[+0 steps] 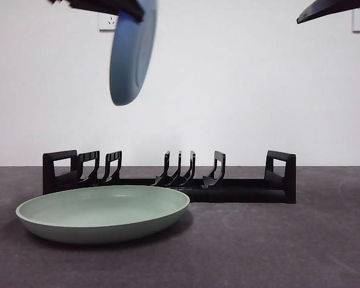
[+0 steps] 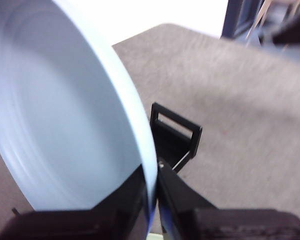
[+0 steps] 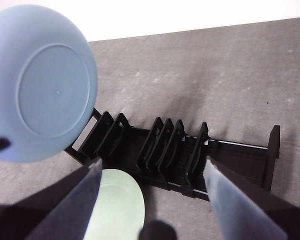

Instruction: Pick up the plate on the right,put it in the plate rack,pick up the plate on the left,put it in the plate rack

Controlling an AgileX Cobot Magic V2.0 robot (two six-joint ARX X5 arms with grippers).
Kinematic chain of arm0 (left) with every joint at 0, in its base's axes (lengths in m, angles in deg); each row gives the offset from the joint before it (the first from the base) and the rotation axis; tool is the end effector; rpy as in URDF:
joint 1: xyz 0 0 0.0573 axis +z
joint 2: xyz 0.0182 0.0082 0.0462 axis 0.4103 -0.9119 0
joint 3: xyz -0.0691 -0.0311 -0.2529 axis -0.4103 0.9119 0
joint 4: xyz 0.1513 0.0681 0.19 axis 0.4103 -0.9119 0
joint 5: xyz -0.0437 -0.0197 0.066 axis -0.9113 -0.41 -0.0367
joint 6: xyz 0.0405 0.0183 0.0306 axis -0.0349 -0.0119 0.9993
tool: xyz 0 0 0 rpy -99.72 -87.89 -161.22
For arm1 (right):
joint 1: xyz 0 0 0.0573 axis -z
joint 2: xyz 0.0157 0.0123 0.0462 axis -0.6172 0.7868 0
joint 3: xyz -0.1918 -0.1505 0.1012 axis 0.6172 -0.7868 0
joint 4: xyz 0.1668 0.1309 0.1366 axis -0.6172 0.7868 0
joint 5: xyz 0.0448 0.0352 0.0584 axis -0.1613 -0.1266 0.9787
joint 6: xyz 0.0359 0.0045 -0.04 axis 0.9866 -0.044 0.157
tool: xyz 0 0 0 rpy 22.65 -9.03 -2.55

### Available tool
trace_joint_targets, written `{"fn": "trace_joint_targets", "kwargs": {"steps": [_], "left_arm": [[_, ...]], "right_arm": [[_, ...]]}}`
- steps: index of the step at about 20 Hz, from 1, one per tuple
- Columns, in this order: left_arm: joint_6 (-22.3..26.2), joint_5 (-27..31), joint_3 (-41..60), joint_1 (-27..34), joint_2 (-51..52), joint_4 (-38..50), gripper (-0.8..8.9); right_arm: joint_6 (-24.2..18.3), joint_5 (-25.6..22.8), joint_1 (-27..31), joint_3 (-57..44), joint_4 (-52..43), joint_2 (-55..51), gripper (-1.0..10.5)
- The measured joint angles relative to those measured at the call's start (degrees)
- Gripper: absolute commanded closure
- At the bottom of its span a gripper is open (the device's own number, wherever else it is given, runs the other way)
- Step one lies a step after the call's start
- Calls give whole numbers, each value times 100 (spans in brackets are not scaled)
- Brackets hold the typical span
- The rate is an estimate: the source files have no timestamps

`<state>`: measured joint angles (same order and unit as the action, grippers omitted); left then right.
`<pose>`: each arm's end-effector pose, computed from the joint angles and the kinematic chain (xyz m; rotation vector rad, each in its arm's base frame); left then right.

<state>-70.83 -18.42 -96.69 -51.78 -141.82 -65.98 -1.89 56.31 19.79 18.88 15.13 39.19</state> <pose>0.2307 -0.1306 0.3345 0.0933 0.3118 -0.8032 0.2146 0.0796 0.3522 0.2106 0.4841 0.5444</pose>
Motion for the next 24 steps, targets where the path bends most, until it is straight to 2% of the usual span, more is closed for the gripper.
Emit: {"fn": "trace_joint_targets", "kwargs": {"steps": [4, 6, 12, 21, 24], "left_arm": [[-723, -1152, 0, 1001, -129, 581, 822], [-960, -1451, -2, 1255, -348, 723, 822], [-1058, -1443, 0, 1639, -922, 693, 822], [-809, -1449, 0, 1650, -1663, 605, 822], [-669, -1434, 0, 1648, -1700, 352, 821]], "right_arm": [[0, 0, -2, 0, -4, 0, 604], [0, 0, -2, 0, -4, 0, 604], [0, -2, -2, 0, -2, 0, 604], [-2, -17, -2, 0, -7, 28, 604], [-2, -245, -2, 0, -4, 33, 604]]}}
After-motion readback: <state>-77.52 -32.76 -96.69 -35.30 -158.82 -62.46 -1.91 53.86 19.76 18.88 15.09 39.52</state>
